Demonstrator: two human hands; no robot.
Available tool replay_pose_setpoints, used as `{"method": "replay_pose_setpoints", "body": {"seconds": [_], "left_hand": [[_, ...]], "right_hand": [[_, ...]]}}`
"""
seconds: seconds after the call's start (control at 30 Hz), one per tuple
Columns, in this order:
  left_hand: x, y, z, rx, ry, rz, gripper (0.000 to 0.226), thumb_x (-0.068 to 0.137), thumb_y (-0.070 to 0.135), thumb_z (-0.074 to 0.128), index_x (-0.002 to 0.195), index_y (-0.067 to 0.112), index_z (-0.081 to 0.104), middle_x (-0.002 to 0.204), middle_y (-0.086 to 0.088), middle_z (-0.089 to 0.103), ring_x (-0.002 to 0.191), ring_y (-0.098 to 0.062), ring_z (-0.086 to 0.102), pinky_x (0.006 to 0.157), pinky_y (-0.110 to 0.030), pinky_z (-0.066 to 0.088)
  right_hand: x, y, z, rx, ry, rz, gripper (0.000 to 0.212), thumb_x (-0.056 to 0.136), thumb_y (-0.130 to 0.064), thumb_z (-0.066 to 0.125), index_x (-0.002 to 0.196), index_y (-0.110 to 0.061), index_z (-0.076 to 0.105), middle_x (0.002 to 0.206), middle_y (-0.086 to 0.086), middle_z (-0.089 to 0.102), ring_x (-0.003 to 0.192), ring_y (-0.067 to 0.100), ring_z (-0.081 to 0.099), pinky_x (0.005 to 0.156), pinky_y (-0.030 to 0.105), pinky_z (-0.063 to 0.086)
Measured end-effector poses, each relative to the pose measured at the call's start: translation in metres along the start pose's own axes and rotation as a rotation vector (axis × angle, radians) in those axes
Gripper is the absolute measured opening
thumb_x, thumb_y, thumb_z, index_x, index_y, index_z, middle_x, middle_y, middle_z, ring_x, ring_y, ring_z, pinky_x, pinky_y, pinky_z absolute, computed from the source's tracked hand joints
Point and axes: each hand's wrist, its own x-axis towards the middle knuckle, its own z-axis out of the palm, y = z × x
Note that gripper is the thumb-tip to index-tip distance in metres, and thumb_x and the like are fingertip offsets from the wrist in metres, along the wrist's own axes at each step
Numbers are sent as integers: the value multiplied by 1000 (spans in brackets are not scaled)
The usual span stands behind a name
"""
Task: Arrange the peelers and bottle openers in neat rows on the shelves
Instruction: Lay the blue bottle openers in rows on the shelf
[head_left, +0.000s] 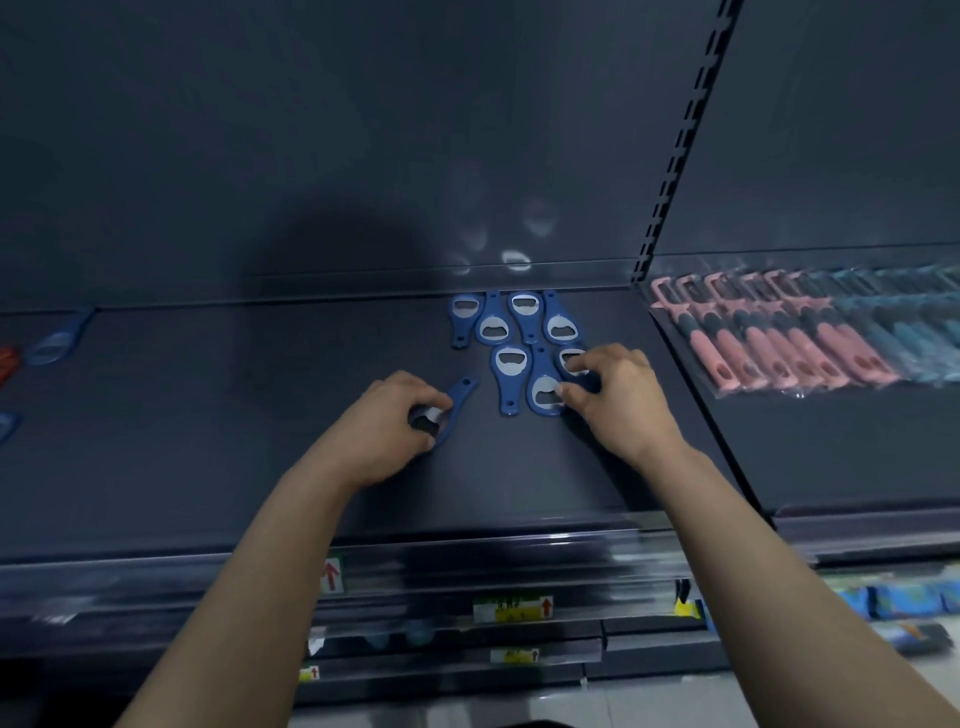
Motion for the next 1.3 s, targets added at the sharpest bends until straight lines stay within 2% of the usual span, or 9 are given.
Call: {"method": "replay_pose_setpoints", "body": {"seconds": [0.13,0.23,0.43,0.7,0.83,0.9,1.1,1.2,1.3], "left_hand": [[9,11,14,-80,22,38,46,81,0,66,124,14,59,118,3,47,97,-12,48,91,-20,38],[15,14,22,-72,74,58,45,84,8,65,127,15,56,122,6,46,106,-12,41,97,-22,33],[22,12,28,-41,129,111,39,89,16,61,128,16,55,128,9,46,110,-5,28,94,-13,19],[26,8,26,-45,141,134,33,89,20,61,121,18,59,127,9,47,117,-10,34,98,-19,26],[34,6,21,-97,210,105,39,91,17,55,130,18,49,136,2,44,126,-16,38,107,-32,32],[40,5,19,-126,228,86,43,94,13,49,136,16,43,140,0,41,129,-16,37,108,-27,28],[62,3,16,-152,181,-4,50,96,9,38,144,21,29,144,-7,38,131,-19,35,102,-23,25],[69,2,18,-166,164,-6,51,96,9,37,144,23,28,143,-9,37,131,-21,37,102,-23,25],[72,3,22,-182,172,20,50,95,9,36,142,25,32,141,-7,38,130,-19,36,99,-19,23]], "right_hand": [[-3,4,2,-9,-34,-26,42,85,-29,68,121,-10,61,125,4,54,115,24,39,90,19,27],[-4,6,3,-17,-26,-33,42,85,-30,67,122,-10,60,125,3,55,114,22,40,88,17,26],[-5,7,5,-33,-11,-44,42,86,-30,66,122,-10,60,124,2,55,113,21,41,93,22,31],[-7,5,9,-43,2,-64,39,88,-30,63,121,-10,60,123,2,57,113,23,43,97,30,36],[-4,4,7,-3,54,-46,34,91,-24,59,121,-9,61,122,5,59,112,23,46,92,21,31],[1,5,4,29,89,-20,29,93,-18,54,119,-8,61,121,8,60,113,24,47,86,18,29],[20,9,-1,116,39,88,37,96,-10,41,132,-9,51,130,12,56,123,28,42,96,23,32],[27,8,2,133,-16,93,38,97,-8,35,132,-10,49,119,15,60,120,28,38,92,25,32],[30,8,6,128,-42,109,41,98,-10,33,137,-12,45,116,17,59,120,27,35,100,31,33]]}}
